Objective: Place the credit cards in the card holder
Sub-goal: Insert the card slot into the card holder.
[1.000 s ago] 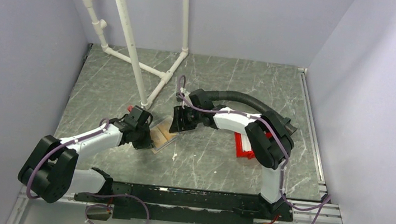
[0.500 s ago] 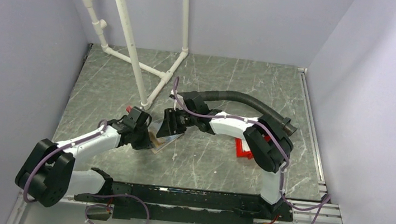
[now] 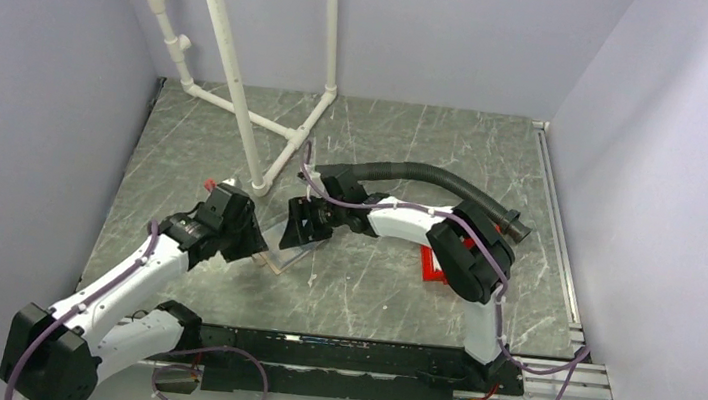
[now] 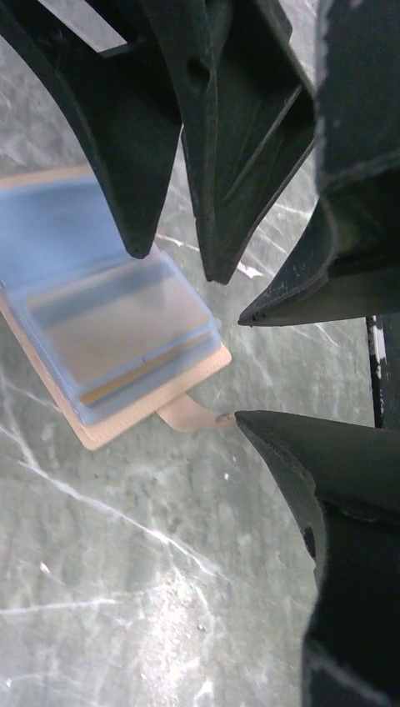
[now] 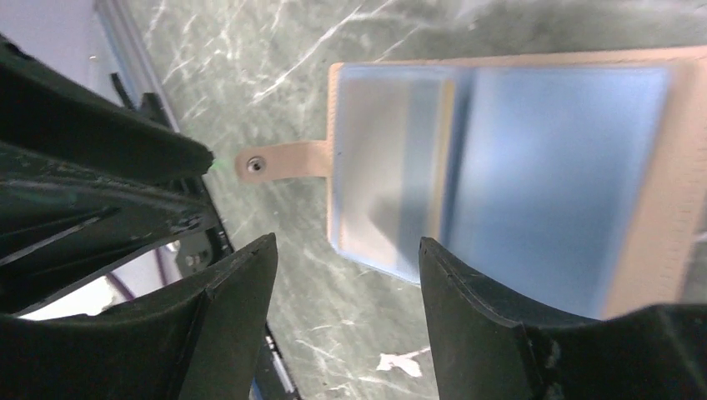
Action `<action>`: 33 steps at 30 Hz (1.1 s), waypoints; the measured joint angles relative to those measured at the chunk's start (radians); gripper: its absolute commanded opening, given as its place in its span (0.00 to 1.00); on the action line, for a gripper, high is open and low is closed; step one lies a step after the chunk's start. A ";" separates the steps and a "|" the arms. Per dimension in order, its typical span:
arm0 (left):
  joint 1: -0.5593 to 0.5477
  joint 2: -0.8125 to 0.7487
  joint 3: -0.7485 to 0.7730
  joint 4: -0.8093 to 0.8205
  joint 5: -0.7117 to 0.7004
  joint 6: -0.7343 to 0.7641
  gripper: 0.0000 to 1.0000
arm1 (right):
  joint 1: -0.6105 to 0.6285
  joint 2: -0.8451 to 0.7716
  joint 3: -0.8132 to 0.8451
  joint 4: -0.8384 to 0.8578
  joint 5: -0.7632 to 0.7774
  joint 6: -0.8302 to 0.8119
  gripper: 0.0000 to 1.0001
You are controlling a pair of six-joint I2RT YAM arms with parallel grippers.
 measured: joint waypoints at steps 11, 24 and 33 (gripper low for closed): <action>0.064 0.116 0.064 0.052 0.059 0.031 0.45 | 0.084 -0.008 0.082 -0.180 0.357 -0.242 0.75; 0.130 0.077 0.039 0.066 0.131 0.044 0.49 | 0.161 0.014 0.120 -0.205 0.617 -0.271 0.25; 0.132 0.169 0.032 0.235 0.276 0.054 0.26 | 0.053 -0.031 -0.050 -0.016 0.466 -0.082 0.09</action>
